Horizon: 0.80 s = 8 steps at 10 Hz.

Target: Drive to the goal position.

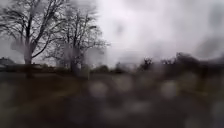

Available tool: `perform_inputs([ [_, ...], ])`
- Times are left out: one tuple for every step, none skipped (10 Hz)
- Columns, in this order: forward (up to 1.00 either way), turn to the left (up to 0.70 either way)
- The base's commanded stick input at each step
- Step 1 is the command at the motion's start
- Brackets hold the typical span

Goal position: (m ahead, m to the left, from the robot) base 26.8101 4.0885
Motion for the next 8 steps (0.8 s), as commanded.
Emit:
perform_inputs([
  [1.00, 0.00],
  [1.00, 0.00],
  [1.00, 0.00],
  [1.00, 0.00],
  [1.00, 0.00],
  [1.00, 0.00],
  [1.00, 0.00],
  [1.00, 0.00],
])
